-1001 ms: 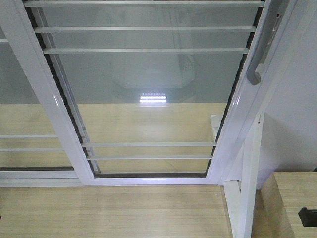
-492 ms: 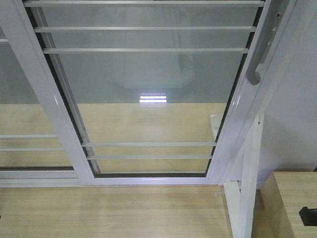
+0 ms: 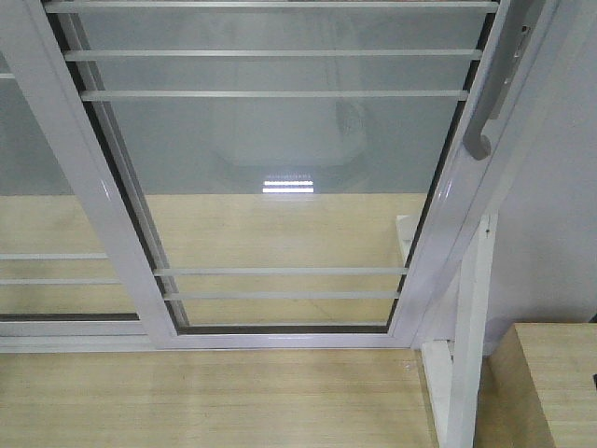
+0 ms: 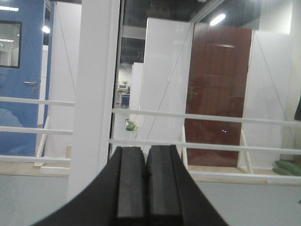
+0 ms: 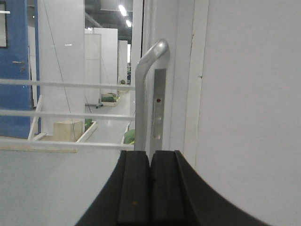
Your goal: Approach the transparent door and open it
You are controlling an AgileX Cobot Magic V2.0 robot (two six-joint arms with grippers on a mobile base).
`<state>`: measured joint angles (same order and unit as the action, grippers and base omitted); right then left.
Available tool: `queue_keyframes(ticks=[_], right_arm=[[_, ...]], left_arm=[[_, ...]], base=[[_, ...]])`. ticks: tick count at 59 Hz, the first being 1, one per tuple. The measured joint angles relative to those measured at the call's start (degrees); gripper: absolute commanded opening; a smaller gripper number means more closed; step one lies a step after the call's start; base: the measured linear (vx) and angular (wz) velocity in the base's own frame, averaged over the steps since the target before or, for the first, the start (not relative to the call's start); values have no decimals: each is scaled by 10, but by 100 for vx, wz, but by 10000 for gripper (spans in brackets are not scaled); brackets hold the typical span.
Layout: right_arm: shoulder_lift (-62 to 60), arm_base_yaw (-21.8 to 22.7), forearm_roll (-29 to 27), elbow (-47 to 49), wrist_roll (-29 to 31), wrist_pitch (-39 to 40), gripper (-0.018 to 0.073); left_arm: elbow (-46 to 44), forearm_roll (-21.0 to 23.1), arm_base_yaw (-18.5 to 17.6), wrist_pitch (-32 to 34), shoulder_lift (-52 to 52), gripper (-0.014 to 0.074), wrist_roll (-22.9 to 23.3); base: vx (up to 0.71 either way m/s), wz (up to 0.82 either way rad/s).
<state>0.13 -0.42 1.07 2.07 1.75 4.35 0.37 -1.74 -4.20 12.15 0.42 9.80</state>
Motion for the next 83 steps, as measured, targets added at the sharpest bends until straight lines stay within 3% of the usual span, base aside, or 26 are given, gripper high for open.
queue_keyframes(ticks=[15,27,38,44,61,70,83], right_arm=[[109,0,9,217,3,-142,-3],[245,0,15,236,3,-136,6],[340,0,15,236,-2,-63,63],[396,0,15,236,-3,-15,139],[541,0,18,236,-42,104,441],[619,0,90,237,-46,197,462],[741,0,127,276,-66,268,460]], left_arm=[[-175,-35,-2,-59,-100,-6,6],[-229,-36,-2,-113,-243,-6,7],[-229,-36,-2,-125,-323,11,7],[-229,-37,-2,-125,-343,52,7],[-229,-37,-2,-129,-376,357,7],[-229,-37,-2,-129,-377,447,7],[-229,-37,-2,-128,-377,452,7]], base=[[0,0],[0,0],[0,0],[0,0],[0,0],[0,0],[0,0]])
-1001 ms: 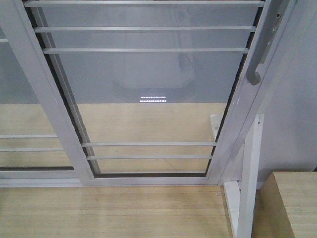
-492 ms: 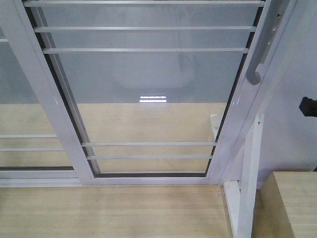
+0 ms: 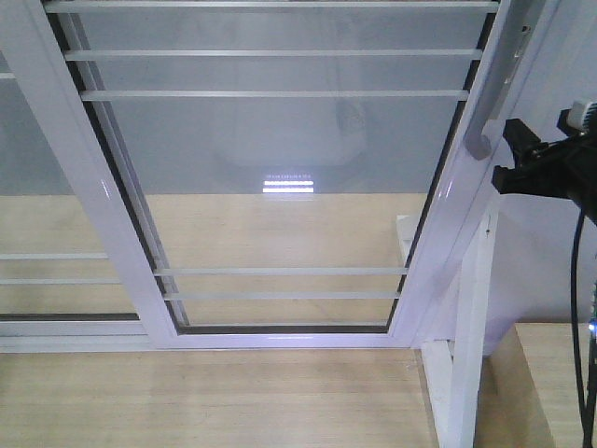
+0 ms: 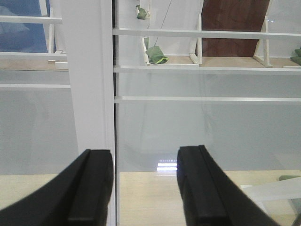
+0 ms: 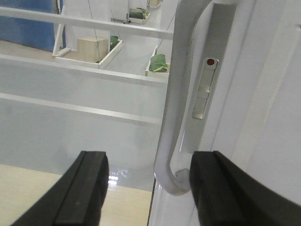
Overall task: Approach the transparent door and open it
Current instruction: 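Reach the right gripper to the grey vertical handle and grasp it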
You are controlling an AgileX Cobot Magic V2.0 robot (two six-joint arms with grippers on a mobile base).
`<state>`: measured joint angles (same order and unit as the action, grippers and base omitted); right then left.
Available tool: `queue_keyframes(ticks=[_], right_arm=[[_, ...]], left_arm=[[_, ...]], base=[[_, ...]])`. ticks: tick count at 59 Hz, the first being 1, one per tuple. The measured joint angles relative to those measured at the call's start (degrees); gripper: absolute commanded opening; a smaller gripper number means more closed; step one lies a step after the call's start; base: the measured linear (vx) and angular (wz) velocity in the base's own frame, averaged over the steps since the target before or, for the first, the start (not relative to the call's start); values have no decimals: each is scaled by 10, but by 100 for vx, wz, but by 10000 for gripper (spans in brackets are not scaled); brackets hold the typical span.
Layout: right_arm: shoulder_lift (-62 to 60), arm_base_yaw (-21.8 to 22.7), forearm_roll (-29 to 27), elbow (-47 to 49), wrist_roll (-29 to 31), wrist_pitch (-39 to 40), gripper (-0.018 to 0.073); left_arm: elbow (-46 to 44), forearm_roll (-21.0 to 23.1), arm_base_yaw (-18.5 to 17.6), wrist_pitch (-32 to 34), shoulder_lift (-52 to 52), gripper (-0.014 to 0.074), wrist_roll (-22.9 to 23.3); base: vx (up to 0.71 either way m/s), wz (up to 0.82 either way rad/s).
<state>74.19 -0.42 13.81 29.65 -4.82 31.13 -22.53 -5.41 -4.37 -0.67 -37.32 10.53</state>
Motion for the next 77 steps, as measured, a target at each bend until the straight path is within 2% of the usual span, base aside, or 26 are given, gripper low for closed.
queue_keyframes(ticks=[15,42,57,77], right_arm=[[132,0,-10,110,18,24,460],[293,0,-32,303,29,-1,448],[310,-4,-18,332,2,-13,369],[310,-29,-24,333,-4,-15,358]], left_arm=[[0,0,0,0,0,452,0],[0,0,0,0,0,452,0],[0,0,0,0,0,452,0],[0,0,0,0,0,452,0]], base=[[0,0],[0,0],[0,0],[0,0]])
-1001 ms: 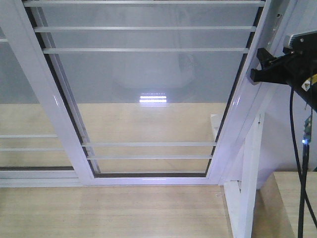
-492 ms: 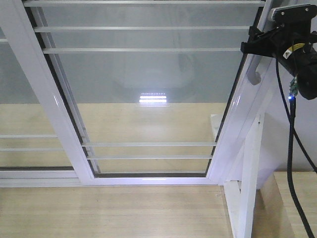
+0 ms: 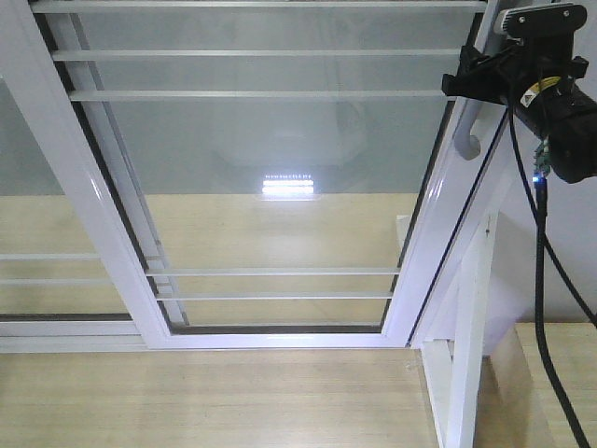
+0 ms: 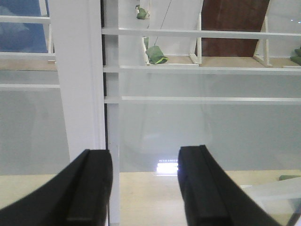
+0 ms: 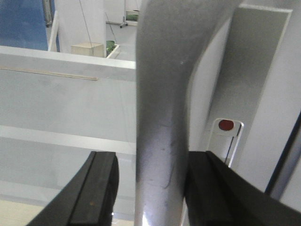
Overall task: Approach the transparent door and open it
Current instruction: 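Reach the right gripper to the grey vertical handle and grasp it, then pull the handle with the right gripper, sliding the glass panel open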
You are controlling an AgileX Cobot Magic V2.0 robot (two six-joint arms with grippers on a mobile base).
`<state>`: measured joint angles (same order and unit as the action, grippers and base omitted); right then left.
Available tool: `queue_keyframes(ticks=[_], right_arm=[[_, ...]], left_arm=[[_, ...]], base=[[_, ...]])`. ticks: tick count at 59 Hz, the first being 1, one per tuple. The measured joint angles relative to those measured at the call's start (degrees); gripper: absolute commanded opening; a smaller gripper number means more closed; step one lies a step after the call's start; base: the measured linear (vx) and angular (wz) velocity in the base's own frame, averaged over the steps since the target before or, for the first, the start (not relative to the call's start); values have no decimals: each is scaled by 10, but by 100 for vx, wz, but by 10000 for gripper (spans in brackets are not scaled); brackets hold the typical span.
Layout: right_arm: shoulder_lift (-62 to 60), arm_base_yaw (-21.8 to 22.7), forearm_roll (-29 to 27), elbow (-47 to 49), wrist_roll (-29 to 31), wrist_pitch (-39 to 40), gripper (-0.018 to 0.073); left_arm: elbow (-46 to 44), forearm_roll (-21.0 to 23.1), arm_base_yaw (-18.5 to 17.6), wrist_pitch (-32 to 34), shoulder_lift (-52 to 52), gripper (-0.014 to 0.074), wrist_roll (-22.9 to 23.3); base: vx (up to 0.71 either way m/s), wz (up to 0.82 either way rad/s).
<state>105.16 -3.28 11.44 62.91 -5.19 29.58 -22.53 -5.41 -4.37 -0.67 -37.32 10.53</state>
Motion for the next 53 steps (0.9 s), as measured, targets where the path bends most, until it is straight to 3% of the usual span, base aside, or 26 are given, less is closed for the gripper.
queue_keyframes(ticks=[53], right_arm=[[0,-151,13,3,-10,13,358]], left_arm=[[0,0,0,0,0,452,0]], base=[[0,0]])
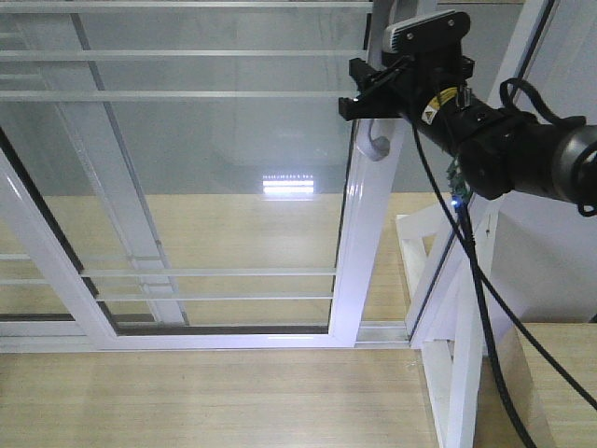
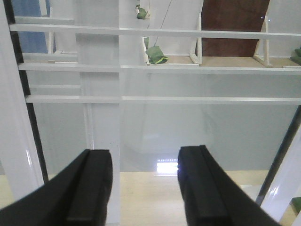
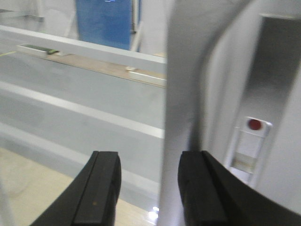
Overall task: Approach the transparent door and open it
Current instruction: 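Pull the handle with the right gripper, sliding the glass panel open, then reach the left gripper to the door handle and grasp it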
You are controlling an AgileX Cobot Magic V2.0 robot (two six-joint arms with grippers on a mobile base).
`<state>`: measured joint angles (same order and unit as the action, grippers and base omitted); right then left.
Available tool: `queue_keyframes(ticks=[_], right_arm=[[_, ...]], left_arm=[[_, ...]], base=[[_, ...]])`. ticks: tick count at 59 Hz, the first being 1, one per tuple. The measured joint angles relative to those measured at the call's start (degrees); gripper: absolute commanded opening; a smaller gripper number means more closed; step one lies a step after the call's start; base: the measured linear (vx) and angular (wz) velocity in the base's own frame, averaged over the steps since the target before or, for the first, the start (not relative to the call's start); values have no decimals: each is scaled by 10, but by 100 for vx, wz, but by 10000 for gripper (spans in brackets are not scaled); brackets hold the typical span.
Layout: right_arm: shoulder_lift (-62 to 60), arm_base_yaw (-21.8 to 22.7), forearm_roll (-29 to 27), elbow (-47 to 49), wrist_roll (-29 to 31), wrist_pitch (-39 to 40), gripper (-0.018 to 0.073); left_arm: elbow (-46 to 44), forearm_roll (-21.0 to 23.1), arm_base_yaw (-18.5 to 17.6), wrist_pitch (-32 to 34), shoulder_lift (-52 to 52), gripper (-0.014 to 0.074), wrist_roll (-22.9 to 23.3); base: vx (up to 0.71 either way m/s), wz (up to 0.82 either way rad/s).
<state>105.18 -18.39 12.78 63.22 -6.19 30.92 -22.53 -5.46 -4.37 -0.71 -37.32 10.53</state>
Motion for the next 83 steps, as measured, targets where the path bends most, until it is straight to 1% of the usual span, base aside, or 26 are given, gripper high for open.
queue_keyframes(ticks=[4,8,14,20,26,31,35,37,42,49,53,59,62,65,69,73,75,78,83], right_arm=[[0,-12,6,0,0,0,358],[-1,-15,9,0,-2,-5,358],[-19,-15,10,-1,-25,-53,358],[-67,-15,10,-1,-67,-146,358],[-130,-15,10,-1,-85,-258,358],[-189,-15,10,-1,-80,-386,358],[-227,-15,10,-6,-58,-451,358],[-249,-15,10,-17,-44,-469,358],[-310,-15,8,-61,-19,-474,358],[-398,-15,5,-151,-19,-445,358],[-450,-15,0,-208,-26,-431,358],[-526,-15,-6,-295,-49,-423,358],[-558,-15,-7,-330,-54,-421,358],[-580,-15,-7,-351,-56,-421,358],[-605,-15,-7,-373,-58,-421,358],[-627,-15,-7,-383,-58,-421,358],[-637,-15,-7,-385,-58,-421,358],[-647,-15,-7,-386,-59,-420,358],[-657,-15,-8,-386,-59,-420,358]], left_arm=[[0,0,0,0,0,452,0],[0,0,0,0,0,452,0],[0,1,0,0,0,452,0],[0,1,0,7,0,452,1],[0,2,0,32,0,452,1],[0,2,0,45,0,452,1],[0,2,0,45,0,452,1],[0,1,0,42,0,452,1],[0,0,0,28,-4,452,1],[0,0,-7,18,-23,452,-1],[0,0,-26,18,-40,452,-9],[0,0,-78,30,-83,452,-24],[0,0,-110,60,-114,452,-26],[0,0,-132,96,-142,452,-27],[0,-1,-162,163,-191,452,-28],[-3,-2,-181,227,-240,452,-28],[-9,-2,-187,248,-266,454,-28],[-26,-2,-194,271,-309,461,-28],[-72,-3,-203,289,-381,482,-28]], base=[[0,0],[0,0],[0,0],[0,0],[0,0],[0,0],[0,0],[0,0],[0,0],[0,0],[0,0],[0,0],[0,0],[0,0],[0,0],[0,0],[0,0],[0,0],[0,0]])
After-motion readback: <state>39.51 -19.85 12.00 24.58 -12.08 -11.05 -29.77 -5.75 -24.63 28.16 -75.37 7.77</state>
